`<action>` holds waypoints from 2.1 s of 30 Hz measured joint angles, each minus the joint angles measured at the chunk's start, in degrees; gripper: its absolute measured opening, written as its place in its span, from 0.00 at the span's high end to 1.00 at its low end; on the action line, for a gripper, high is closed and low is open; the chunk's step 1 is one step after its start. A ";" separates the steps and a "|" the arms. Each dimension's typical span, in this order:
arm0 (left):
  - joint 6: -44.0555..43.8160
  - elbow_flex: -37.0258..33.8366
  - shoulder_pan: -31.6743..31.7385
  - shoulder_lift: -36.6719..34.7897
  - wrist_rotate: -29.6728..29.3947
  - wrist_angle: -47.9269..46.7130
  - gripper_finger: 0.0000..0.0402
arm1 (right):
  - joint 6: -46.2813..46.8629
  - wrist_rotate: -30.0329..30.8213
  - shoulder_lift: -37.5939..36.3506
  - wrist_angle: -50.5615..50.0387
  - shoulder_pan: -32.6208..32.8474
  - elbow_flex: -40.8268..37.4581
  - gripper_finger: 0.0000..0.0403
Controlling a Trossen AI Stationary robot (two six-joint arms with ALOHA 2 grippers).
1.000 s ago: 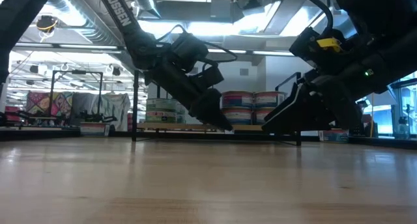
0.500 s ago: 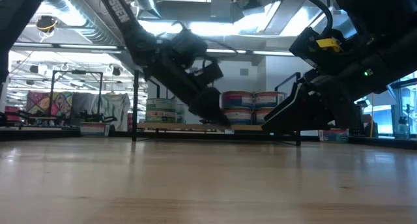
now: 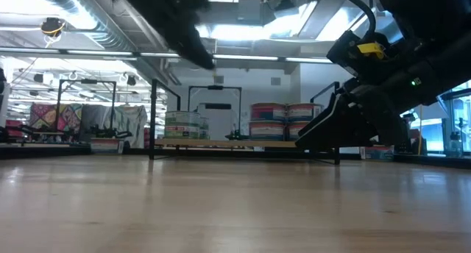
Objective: Stack canned seafood by type on shelf
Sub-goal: Put the blue pink tuna can on the shelf
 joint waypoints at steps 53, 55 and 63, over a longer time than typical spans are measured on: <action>-21.84 -2.60 46.22 12.42 -12.67 -23.68 0.36 | 0.59 -0.58 0.00 -0.44 0.01 -0.01 0.22; -21.76 -2.61 46.18 12.99 -13.80 -22.94 0.36 | 0.86 -0.57 0.00 -0.40 0.00 -0.02 0.22; -20.09 -2.60 46.14 14.15 -16.76 -20.72 0.36 | 1.27 -0.60 0.00 -0.46 0.00 0.00 0.22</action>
